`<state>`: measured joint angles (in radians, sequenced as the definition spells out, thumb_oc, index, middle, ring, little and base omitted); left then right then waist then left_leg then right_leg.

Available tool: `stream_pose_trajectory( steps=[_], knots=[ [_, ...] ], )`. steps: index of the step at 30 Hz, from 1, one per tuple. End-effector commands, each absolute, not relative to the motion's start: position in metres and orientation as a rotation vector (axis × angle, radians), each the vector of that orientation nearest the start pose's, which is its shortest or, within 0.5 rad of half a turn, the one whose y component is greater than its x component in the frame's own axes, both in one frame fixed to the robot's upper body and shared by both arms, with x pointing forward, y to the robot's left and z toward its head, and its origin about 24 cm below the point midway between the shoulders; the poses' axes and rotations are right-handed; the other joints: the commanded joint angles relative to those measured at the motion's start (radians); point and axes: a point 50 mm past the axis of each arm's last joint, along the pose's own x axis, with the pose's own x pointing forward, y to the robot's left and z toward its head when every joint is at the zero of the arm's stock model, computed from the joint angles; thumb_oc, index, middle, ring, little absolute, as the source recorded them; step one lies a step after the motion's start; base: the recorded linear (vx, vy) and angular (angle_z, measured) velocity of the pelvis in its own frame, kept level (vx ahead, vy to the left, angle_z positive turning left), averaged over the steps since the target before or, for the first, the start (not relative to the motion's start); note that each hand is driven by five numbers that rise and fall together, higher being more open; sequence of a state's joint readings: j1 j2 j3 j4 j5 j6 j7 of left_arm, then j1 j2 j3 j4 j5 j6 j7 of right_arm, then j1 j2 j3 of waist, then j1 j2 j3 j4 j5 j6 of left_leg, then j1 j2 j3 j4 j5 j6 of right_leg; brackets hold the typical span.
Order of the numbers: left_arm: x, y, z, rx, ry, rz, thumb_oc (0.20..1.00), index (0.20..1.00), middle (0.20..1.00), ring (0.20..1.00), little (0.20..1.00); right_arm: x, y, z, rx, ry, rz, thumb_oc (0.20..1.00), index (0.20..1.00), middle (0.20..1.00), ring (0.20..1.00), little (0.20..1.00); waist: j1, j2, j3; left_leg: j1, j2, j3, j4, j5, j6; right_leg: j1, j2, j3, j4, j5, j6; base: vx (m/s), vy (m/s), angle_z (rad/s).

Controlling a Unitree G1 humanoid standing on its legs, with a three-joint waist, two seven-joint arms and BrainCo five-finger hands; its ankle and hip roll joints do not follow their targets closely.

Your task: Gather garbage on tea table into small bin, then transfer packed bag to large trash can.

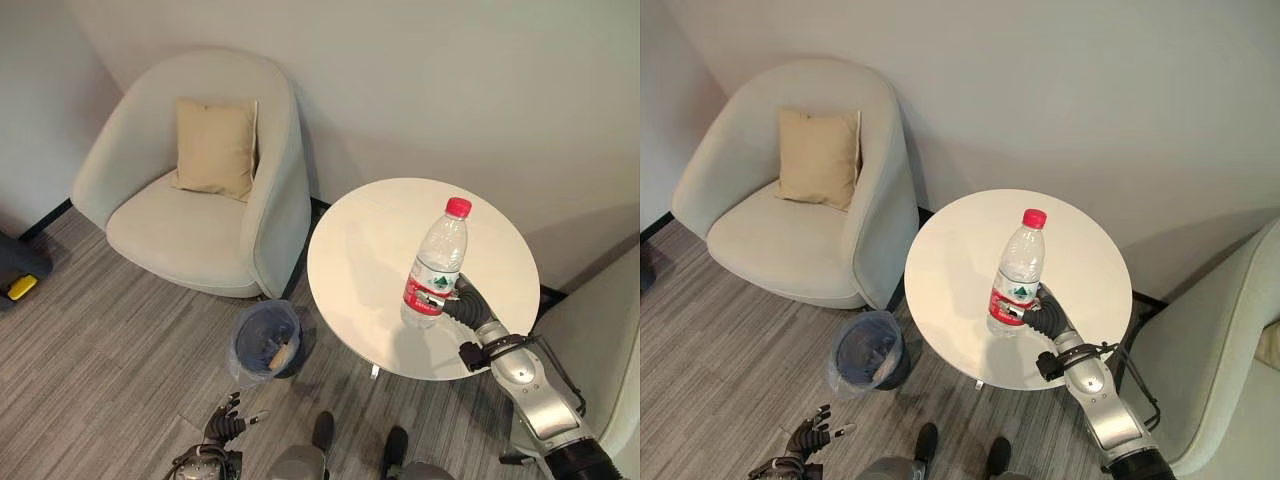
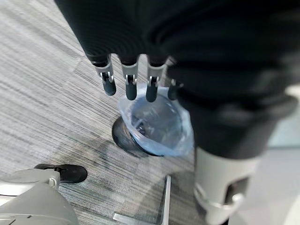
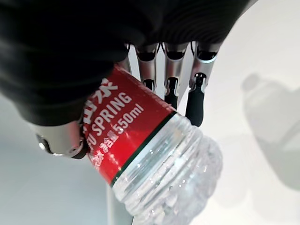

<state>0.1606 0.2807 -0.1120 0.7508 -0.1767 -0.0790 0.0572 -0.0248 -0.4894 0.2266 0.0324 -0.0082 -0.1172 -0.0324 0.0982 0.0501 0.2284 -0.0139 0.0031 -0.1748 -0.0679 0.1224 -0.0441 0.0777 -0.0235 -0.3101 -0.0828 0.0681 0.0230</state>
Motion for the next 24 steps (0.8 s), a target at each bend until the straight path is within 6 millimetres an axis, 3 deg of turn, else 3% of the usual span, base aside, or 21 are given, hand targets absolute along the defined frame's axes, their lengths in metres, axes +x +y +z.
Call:
stream_pose_trajectory(
  steps=[1, 5, 6, 9, 13, 17, 18, 19, 20, 21, 24],
  knots=[
    [0.146, 0.247, -0.112, 0.207, 0.764, 0.155, 1.0, 1.0, 1.0, 1.0, 1.0, 0.263, -0.178, 0.086, -0.495, -0.26, 0.212, 0.2, 0.2, 0.2, 0.2, 0.2, 0.032, -0.041, -0.015, -0.103, -0.022, 0.112, 0.104, -0.048, 0.002, -0.027, -0.065, -0.049, 0.093, -0.108, -0.003, -0.2, 0.014, 1.6],
    [0.148, 0.245, -0.111, 0.22, 0.754, 0.142, 1.0, 1.0, 1.0, 1.0, 1.0, 0.267, -0.183, 0.087, -0.514, -0.259, 0.171, 0.2, 0.2, 0.2, 0.2, 0.2, 0.019, -0.042, -0.014, -0.129, 0.024, 0.31, 0.134, -0.059, 0.026, -0.016, -0.089, -0.116, 0.082, -0.108, 0.003, -0.03, 0.068, 1.27],
    [0.148, 0.245, -0.111, 0.225, 0.754, 0.139, 1.0, 1.0, 1.0, 1.0, 1.0, 0.268, -0.185, 0.087, -0.515, -0.255, 0.156, 0.2, 0.2, 0.2, 0.2, 0.2, 0.013, -0.044, -0.017, -0.119, 0.036, 0.348, 0.134, -0.082, 0.017, -0.004, -0.093, -0.123, 0.078, -0.123, 0.01, 0.07, 0.081, 1.04],
    [0.151, 0.245, -0.11, 0.239, 0.751, 0.124, 1.0, 1.0, 1.0, 1.0, 1.0, 0.268, -0.192, 0.086, -0.534, -0.242, 0.124, 0.2, 0.2, 0.2, 0.2, 0.2, -0.005, -0.041, -0.022, -0.107, 0.071, 0.481, 0.116, -0.084, 0.014, 0.004, -0.111, -0.188, 0.074, -0.123, 0.016, 0.06, 0.146, 0.95],
    [0.144, 0.245, -0.114, 0.256, 0.782, 0.11, 1.0, 1.0, 1.0, 1.0, 1.0, 0.266, -0.193, 0.08, -0.552, -0.212, 0.12, 0.2, 0.2, 0.2, 0.2, 0.2, -0.006, -0.037, -0.036, -0.085, 0.049, 0.477, 0.088, -0.093, 0.028, 0.034, -0.129, -0.215, 0.087, -0.136, 0.027, 0.16, 0.218, 0.75],
    [0.144, 0.251, -0.113, 0.262, 0.784, 0.137, 1.0, 1.0, 1.0, 1.0, 1.0, 0.269, -0.181, 0.08, -0.539, -0.221, 0.158, 0.2, 0.2, 0.2, 0.2, 0.2, 0.002, -0.032, -0.018, -0.061, 0.009, 0.464, 0.066, -0.112, 0.074, -0.023, -0.204, -0.197, 0.262, -0.148, 0.044, 0.14, 0.257, 0.13],
    [0.147, 0.253, -0.111, 0.268, 0.777, 0.142, 1.0, 1.0, 1.0, 1.0, 1.0, 0.269, -0.179, 0.08, -0.541, -0.226, 0.161, 0.2, 0.2, 0.2, 0.2, 0.2, -0.006, -0.029, -0.007, -0.059, 0.005, 0.456, 0.064, -0.113, 0.081, -0.053, -0.213, -0.172, 0.314, -0.137, 0.046, 0.09, 0.232, 0.0],
    [0.155, 0.257, -0.106, 0.282, 0.748, 0.15, 1.0, 1.0, 1.0, 1.0, 1.0, 0.268, -0.176, 0.081, -0.537, -0.236, 0.173, 0.2, 0.2, 0.2, 0.2, 0.2, -0.026, -0.025, 0.011, -0.051, -0.009, 0.44, 0.047, -0.116, 0.093, -0.13, -0.201, -0.076, 0.378, -0.134, 0.048, 0.05, 0.146, 0.09],
    [0.155, 0.257, -0.106, 0.281, 0.748, 0.151, 1.0, 1.0, 1.0, 1.0, 1.0, 0.268, -0.175, 0.082, -0.537, -0.237, 0.174, 0.2, 0.2, 0.2, 0.2, 0.2, -0.024, -0.026, 0.01, -0.052, -0.01, 0.443, 0.046, -0.116, 0.093, -0.136, -0.202, -0.072, 0.384, -0.136, 0.048, 0.0, 0.13, 0.22],
    [0.163, 0.257, -0.1, 0.28, 0.709, 0.147, 1.0, 1.0, 1.0, 1.0, 1.0, 0.268, -0.175, 0.086, -0.544, -0.252, 0.185, 0.2, 0.2, 0.2, 0.2, 0.2, -0.055, -0.022, 0.033, -0.051, -0.022, 0.425, 0.043, -0.104, 0.101, -0.21, -0.132, 0.047, 0.35, -0.108, 0.031, 0.03, 0.052, 0.53],
    [0.16, 0.256, -0.103, 0.271, 0.724, 0.156, 1.0, 1.0, 1.0, 1.0, 1.0, 0.27, -0.17, 0.086, -0.522, -0.257, 0.194, 0.2, 0.2, 0.2, 0.2, 0.2, -0.055, -0.017, 0.053, -0.031, -0.024, 0.41, 0.046, -0.139, 0.094, -0.25, -0.145, 0.066, 0.258, -0.055, 0.053, 0.13, 0.003, 0.44]
  ],
)
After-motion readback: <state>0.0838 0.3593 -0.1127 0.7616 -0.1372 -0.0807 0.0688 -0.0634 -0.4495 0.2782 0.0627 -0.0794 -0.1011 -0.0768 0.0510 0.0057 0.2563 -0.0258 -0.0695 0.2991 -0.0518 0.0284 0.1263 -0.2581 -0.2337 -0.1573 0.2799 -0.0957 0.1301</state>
